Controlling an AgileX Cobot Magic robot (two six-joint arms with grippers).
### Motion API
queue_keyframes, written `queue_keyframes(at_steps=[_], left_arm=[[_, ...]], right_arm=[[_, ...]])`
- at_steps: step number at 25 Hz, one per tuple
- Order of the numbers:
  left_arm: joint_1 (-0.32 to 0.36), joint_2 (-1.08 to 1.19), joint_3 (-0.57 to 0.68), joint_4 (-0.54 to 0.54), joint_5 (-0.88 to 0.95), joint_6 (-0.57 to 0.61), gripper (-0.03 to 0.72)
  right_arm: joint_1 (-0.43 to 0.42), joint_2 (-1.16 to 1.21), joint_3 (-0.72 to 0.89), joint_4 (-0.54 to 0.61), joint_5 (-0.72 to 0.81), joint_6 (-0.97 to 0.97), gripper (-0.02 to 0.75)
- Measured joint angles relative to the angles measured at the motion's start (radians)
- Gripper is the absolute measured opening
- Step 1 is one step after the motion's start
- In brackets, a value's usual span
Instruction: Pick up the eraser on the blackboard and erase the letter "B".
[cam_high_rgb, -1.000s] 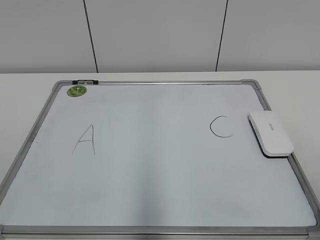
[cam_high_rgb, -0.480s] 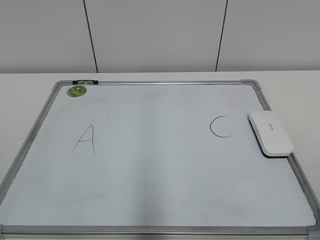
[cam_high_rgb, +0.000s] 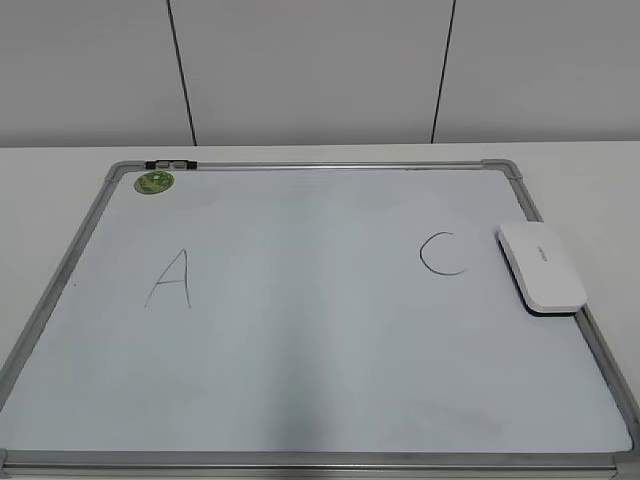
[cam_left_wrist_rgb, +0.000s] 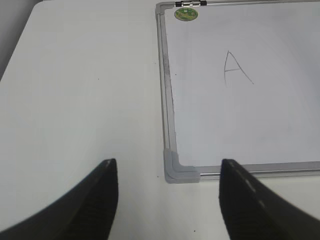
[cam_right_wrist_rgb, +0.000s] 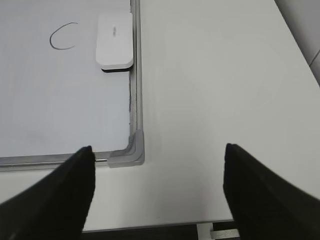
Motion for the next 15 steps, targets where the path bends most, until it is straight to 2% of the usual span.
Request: queue_keyframes(at_steps=[15], left_arm=[[0.000, -0.022, 0.000, -0.002, 0.002, 0.000, 0.471]], right_arm=[[0.000, -0.029, 0.000, 0.000, 0.000, 0.000, 0.592]])
